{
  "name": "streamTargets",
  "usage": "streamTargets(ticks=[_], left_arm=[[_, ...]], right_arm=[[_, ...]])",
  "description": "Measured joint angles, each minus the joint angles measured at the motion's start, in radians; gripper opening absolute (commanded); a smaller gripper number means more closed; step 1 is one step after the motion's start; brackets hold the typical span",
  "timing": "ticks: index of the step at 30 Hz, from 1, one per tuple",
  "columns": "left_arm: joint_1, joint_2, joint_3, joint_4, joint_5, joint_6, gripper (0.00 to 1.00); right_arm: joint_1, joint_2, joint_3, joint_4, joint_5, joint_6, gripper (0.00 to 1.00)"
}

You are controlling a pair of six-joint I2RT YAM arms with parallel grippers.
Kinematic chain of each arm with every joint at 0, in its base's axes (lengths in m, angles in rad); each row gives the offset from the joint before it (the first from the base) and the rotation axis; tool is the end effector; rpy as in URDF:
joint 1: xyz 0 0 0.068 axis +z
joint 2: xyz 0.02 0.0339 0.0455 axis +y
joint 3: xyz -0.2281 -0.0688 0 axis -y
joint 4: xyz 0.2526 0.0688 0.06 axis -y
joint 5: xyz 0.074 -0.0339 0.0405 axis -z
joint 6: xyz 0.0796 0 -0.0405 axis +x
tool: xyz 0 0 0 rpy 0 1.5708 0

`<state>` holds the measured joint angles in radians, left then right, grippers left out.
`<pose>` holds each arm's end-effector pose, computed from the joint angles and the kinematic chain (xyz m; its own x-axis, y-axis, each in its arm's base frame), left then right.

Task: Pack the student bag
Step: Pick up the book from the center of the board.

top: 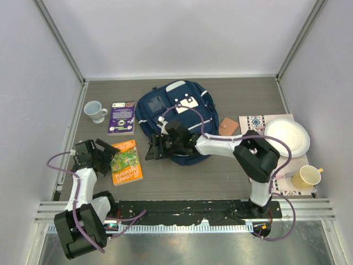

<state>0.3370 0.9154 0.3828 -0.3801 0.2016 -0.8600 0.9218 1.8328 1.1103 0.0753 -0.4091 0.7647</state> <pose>0.2148 0.0584 0.0975 -0.3292 -0.9021 -0.2790 -0.7018 0.4314 -0.5669 0.2320 0.3582 0.1231 -0.9018 -0.1378 -0.4096 -0.4135 0.5503 0.7254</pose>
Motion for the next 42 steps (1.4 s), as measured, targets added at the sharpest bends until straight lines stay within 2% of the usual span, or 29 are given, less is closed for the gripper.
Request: streamTargets(ticks=[6,14,22,23,24,28,36,40,42], left_arm=[[-0.058,0.023,0.000,0.025,0.045,0.024,0.93],[-0.118,0.034,0.006,0.015,0.071,0.090,0.84],[-0.134,0.057,0.035,-0.002,0.108,0.141,0.76],[-0.137,0.058,0.038,-0.002,0.117,0.142,0.68],[-0.142,0.058,0.042,-0.002,0.124,0.145,0.67],[-0.148,0.045,0.064,-0.004,0.132,0.163,0.66],[-0.159,0.001,0.093,0.033,0.193,0.167,0.57],[-0.166,0.043,0.093,0.045,0.204,0.186,0.55],[-0.171,0.087,0.093,0.055,0.201,0.198,0.51]], right_arm=[[0.018,0.136,0.124,-0.005,0.023,-0.004,0.67],[0.033,0.241,0.204,-0.063,0.075,0.002,0.67],[0.033,0.269,0.231,-0.042,0.068,0.018,0.63],[0.033,0.272,0.232,-0.037,0.066,0.020,0.62],[0.033,0.273,0.232,-0.035,0.065,0.021,0.61],[0.030,0.276,0.232,-0.040,0.062,0.021,0.54],[0.026,0.279,0.232,-0.044,0.059,0.024,0.54],[0.026,0.279,0.232,-0.044,0.058,0.025,0.54],[0.026,0.279,0.232,-0.043,0.058,0.027,0.54]])
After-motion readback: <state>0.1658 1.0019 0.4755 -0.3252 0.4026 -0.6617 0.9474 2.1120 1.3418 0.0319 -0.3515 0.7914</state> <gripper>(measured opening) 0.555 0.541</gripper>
